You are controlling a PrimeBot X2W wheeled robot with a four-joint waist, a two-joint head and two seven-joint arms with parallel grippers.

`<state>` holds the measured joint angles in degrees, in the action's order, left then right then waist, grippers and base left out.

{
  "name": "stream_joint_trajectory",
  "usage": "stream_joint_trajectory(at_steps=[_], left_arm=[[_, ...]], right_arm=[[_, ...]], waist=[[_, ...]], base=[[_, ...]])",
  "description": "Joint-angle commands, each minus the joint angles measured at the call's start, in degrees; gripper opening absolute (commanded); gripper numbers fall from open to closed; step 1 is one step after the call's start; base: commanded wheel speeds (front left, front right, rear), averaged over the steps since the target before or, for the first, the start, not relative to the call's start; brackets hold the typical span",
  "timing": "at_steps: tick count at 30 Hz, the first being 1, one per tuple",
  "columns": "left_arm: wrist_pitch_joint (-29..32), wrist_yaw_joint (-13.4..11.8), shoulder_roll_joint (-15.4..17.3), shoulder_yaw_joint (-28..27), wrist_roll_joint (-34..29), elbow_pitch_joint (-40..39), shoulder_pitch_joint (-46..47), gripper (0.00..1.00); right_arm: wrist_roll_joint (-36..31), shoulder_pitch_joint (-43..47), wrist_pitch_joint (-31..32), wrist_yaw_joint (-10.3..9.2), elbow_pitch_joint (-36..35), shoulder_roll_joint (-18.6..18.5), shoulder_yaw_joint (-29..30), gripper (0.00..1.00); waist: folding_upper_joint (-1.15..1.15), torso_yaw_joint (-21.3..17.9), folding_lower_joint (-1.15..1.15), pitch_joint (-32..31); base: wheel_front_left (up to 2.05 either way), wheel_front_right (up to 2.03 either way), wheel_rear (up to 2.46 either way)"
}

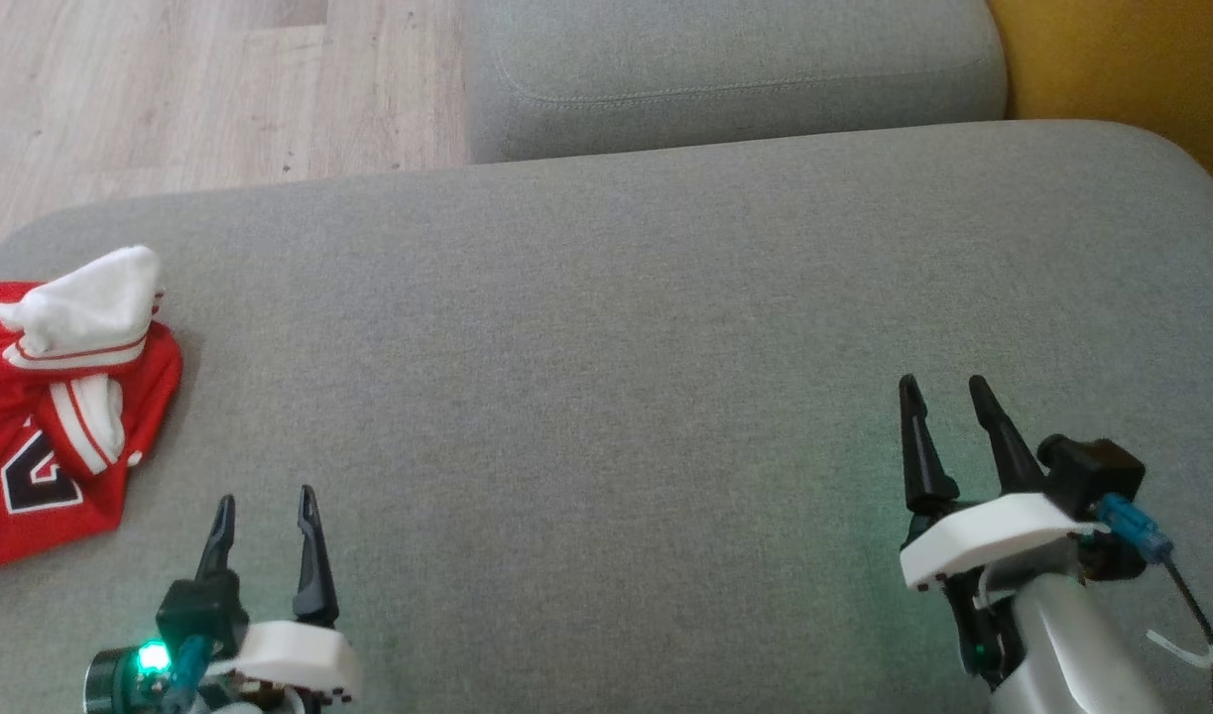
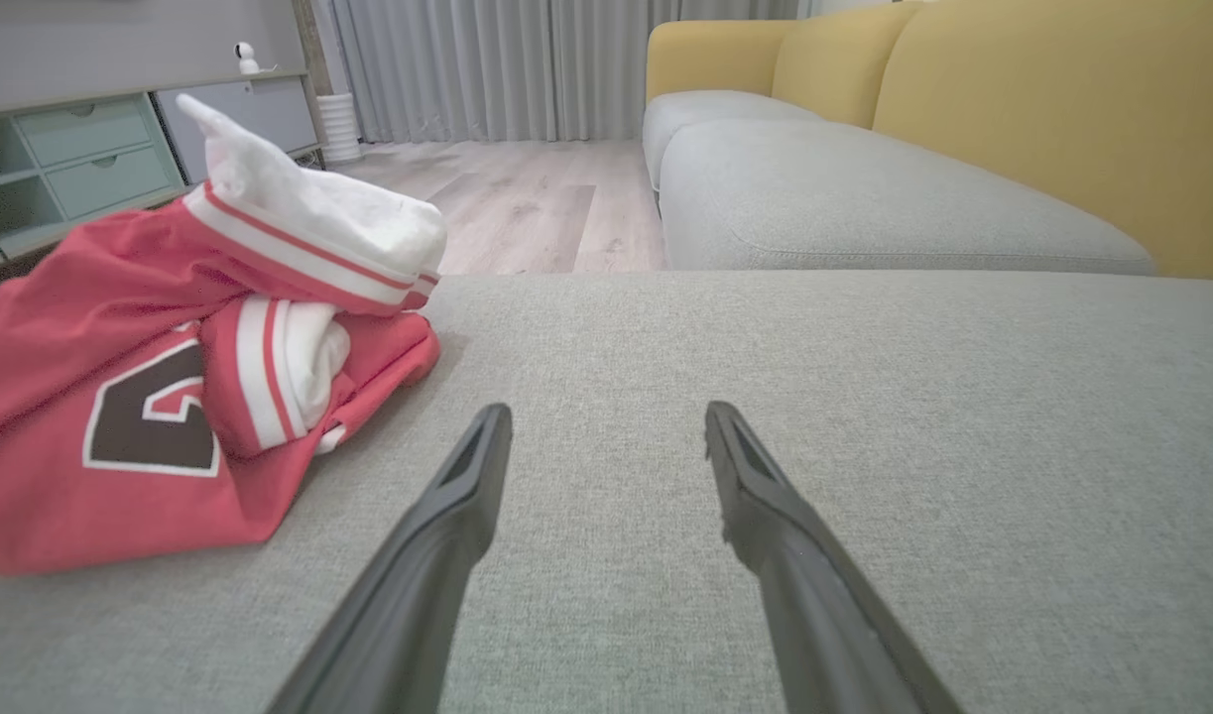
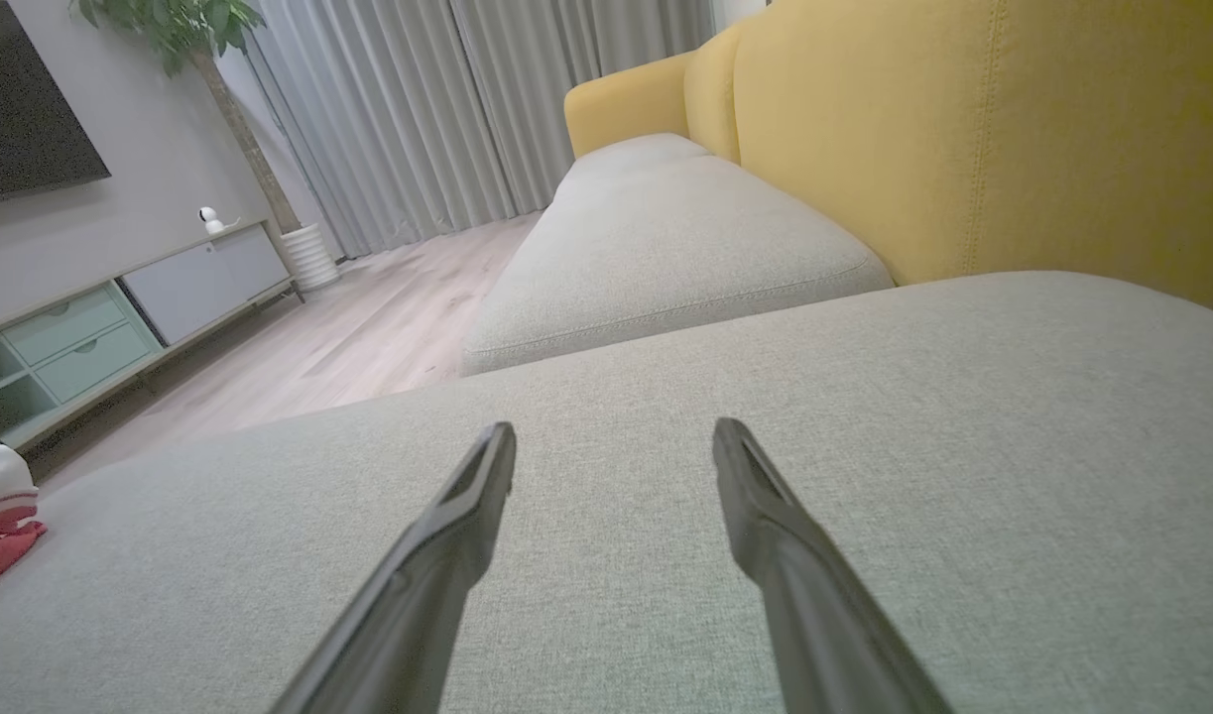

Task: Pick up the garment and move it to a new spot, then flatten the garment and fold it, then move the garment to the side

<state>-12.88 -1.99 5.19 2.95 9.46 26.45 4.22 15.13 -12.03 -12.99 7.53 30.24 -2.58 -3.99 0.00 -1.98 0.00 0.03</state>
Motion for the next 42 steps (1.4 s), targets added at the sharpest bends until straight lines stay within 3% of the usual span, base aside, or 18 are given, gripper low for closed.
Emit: stream_joint_trajectory(at_steps=[1, 7, 21, 30, 42], left_arm=[[-1.19, -0.21, 0.57, -2.27, -2.35, -1.65, 1.43, 1.0], [-2.12, -0.2, 0.11, -3.0, -6.24, -1.41, 0.28, 1.0], [-2.12, 0.6, -1.0, -4.93, -6.37, -0.92, -0.04, 1.0], [-2.12, 1.08, -1.45, -5.32, -6.59, -0.67, 0.44, 1.0], [-2.12, 0.98, -2.06, -5.98, -5.98, 0.01, -1.8, 1.0]], right_arm=[[-2.02, -0.71, -1.09, -0.04, -1.38, -0.28, -1.49, 1.0], [-5.23, 0.1, -2.01, -0.04, -0.64, -0.3, -1.89, 1.0], [-5.3, 0.12, -2.01, -0.04, 1.14, -0.3, -2.13, 1.0], [-5.07, 0.01, -2.01, -0.04, 1.13, -0.3, -2.39, 1.0], [-2.67, 1.17, -2.01, -0.04, 1.51, -0.3, -6.19, 1.0]], waist=[[0.0, 0.03, 0.0, -0.18], [0.0, -0.06, 0.0, -0.86], [0.0, 0.12, 0.0, -0.84], [0.0, 2.83, 0.0, -0.02], [0.0, 19.18, 0.0, 0.46]], base=[[0.0, 0.0, 0.0], [0.0, 0.0, 0.0], [0.0, 0.0, 0.0], [0.0, 0.0, 0.0], [0.0, 0.0, 0.0]])
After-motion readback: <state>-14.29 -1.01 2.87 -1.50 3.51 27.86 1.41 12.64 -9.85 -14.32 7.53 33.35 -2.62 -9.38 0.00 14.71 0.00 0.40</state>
